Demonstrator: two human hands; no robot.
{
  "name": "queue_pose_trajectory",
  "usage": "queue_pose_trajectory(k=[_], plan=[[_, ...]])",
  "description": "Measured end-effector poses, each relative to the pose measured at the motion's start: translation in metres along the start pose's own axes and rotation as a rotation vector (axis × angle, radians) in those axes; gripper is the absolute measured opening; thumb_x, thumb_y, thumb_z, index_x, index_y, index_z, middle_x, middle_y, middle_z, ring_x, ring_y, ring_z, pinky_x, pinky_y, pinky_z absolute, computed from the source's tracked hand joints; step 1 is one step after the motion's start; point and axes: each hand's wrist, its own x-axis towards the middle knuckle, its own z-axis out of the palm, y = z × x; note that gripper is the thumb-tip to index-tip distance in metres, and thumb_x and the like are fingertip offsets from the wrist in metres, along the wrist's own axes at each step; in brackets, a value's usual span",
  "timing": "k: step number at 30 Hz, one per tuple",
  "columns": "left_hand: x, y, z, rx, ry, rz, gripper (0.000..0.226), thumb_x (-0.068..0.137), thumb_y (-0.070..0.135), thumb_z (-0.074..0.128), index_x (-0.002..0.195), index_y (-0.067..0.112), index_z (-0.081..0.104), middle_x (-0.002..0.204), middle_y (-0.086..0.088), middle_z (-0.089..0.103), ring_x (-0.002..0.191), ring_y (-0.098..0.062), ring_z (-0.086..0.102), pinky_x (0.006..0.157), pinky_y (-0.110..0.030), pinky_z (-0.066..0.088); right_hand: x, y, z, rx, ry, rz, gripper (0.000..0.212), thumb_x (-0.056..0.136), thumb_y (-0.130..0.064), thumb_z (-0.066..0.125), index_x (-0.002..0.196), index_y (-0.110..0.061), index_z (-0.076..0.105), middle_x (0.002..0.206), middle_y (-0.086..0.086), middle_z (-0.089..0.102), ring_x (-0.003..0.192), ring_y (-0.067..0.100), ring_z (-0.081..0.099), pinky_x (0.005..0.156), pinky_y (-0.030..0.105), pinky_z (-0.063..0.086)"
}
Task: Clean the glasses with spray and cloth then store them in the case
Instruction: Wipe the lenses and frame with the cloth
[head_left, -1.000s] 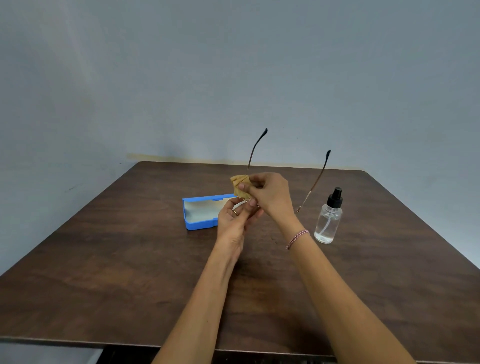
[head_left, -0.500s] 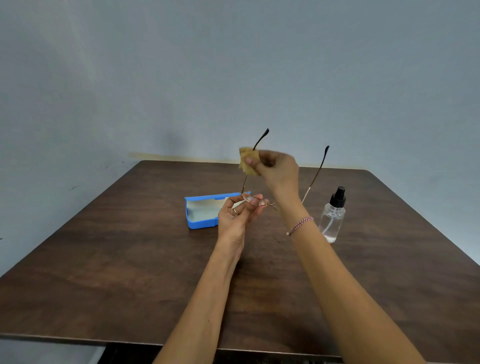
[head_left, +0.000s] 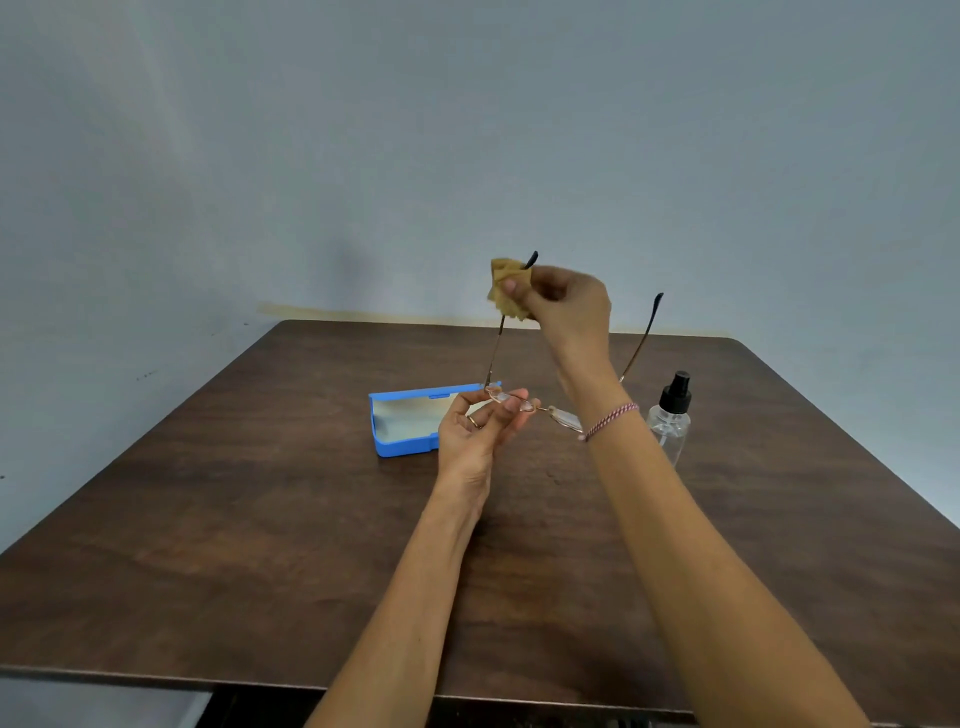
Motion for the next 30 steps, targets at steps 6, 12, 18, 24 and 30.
queue_pose_trajectory(k=[6,12,18,24,30], plan=[[-0.001,0.001,0.001,-0.016,0.015,0.026,0.028,0.073,0.005,0.07,0.097,0.006,0.055,0.085,-0.009,0.074,0.079,-0.02,0.072,0.067,-0.022,0.057,-0.007,0.006,0.001,-0.02,-0.004,-0.033,0.01,0.079,-0.013,0.073,0.089,-0.012,0.074,0.079,-0.001,0.073,0.076,0.008,0.069,0.076,0.022,0.055],[-0.003,0.003,0.0,0.013,0.03,0.064,0.018,0.081,-0.002,0.064,0.095,0.008,0.057,0.075,-0.002,0.074,0.074,-0.011,0.071,0.071,-0.022,0.058,-0.025,0.034,0.003,-0.163,-0.179,0.026,0.012,0.077,-0.013,0.075,0.089,-0.011,0.075,0.082,-0.002,0.073,0.08,0.008,0.068,0.081,0.025,0.055],[-0.004,0.005,0.0,0.088,0.039,0.073,0.022,0.08,0.001,0.064,0.095,0.015,0.057,0.075,0.002,0.074,0.077,-0.008,0.07,0.074,-0.023,0.058,-0.034,0.039,-0.001,-0.378,-0.284,-0.005,0.019,0.077,-0.014,0.076,0.096,-0.011,0.074,0.087,0.001,0.072,0.079,0.004,0.064,0.071,0.01,0.05],[-0.005,0.004,0.0,0.168,0.036,0.064,0.027,0.077,-0.002,0.069,0.094,0.015,0.058,0.076,0.002,0.074,0.08,-0.011,0.07,0.072,-0.023,0.057,-0.03,0.028,-0.013,-0.674,-0.352,-0.077,0.018,0.083,-0.016,0.069,0.099,-0.011,0.073,0.094,0.004,0.072,0.088,0.015,0.065,0.076,0.02,0.047],[-0.001,0.004,-0.004,0.175,0.046,0.102,0.031,0.075,-0.001,0.072,0.1,0.01,0.058,0.092,-0.011,0.073,0.085,-0.015,0.071,0.074,-0.023,0.056,-0.033,0.037,-0.036,-0.531,-0.171,-0.103,0.014,0.081,-0.017,0.072,0.094,-0.011,0.074,0.08,-0.005,0.068,0.072,0.001,0.058,0.063,0.002,0.039]])
